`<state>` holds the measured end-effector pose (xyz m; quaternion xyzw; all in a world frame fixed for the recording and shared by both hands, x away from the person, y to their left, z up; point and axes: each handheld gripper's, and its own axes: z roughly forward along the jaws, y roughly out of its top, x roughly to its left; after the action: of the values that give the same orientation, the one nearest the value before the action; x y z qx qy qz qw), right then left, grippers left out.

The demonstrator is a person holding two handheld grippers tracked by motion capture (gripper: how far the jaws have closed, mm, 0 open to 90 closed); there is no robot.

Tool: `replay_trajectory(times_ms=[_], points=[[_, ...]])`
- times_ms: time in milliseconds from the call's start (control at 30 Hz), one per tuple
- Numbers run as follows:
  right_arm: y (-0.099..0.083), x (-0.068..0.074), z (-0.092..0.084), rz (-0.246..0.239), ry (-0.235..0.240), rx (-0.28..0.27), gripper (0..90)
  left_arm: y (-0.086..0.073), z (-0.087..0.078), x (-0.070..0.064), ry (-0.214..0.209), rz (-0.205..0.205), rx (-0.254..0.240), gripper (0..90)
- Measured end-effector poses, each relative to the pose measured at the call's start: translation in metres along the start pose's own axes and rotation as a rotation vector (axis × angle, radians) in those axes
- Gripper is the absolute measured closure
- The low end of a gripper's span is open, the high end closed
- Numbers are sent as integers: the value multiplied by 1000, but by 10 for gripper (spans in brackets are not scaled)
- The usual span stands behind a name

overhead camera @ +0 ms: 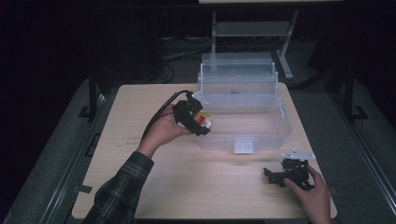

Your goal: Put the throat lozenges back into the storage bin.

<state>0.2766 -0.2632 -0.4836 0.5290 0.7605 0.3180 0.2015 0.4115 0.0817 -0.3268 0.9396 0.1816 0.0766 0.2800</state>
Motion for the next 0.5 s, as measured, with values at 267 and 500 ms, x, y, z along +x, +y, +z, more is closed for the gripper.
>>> replay_trajectory(times_ms=[267, 500], points=[[0, 0, 0, 0, -1, -1, 0, 9, 10, 6, 4, 11, 13, 196], [0, 0, 0, 1, 0, 0, 0, 13, 21, 9, -4, 3, 14, 195]])
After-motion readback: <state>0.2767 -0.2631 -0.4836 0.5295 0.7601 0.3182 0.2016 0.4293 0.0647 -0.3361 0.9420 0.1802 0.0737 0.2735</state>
